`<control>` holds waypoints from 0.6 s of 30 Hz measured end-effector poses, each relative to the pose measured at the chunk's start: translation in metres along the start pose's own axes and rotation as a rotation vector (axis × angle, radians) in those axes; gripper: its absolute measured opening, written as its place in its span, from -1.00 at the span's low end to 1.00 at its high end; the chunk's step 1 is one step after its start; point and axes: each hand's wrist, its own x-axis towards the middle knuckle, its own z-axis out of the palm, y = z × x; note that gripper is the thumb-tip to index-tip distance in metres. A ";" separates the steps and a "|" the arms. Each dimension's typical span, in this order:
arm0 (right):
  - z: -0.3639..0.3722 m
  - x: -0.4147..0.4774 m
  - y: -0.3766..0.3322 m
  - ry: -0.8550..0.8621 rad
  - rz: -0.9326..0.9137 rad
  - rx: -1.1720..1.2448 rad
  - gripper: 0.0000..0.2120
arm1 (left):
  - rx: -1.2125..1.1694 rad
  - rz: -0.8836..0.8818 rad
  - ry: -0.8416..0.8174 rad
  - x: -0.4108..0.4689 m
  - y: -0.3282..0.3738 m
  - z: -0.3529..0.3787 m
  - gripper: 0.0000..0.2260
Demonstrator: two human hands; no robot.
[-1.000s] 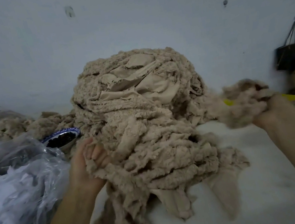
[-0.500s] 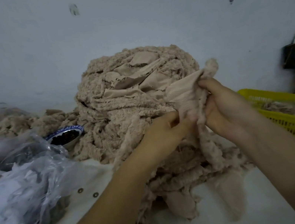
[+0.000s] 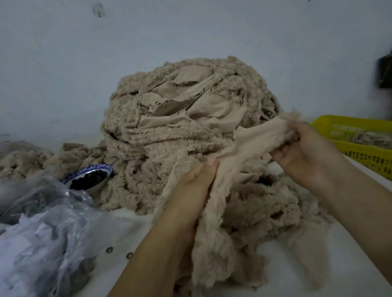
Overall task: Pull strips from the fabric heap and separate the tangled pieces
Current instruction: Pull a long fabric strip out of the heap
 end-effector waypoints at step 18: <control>-0.022 -0.049 0.028 -0.257 -0.123 -1.089 -0.83 | -0.643 0.098 0.210 0.009 0.007 -0.001 -0.82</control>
